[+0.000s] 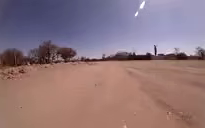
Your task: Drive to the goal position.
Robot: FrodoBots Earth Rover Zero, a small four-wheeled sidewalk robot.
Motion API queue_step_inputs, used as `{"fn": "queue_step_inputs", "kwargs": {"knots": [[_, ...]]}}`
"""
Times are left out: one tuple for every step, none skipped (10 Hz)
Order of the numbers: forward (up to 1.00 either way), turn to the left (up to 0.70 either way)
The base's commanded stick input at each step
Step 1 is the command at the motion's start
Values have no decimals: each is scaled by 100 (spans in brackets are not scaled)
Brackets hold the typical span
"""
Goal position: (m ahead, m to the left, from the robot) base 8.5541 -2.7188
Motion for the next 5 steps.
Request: {"fn": "queue_step_inputs", "kwargs": {"knots": [[100,0],[100,0],[100,0],[100,0],[100,0]]}}
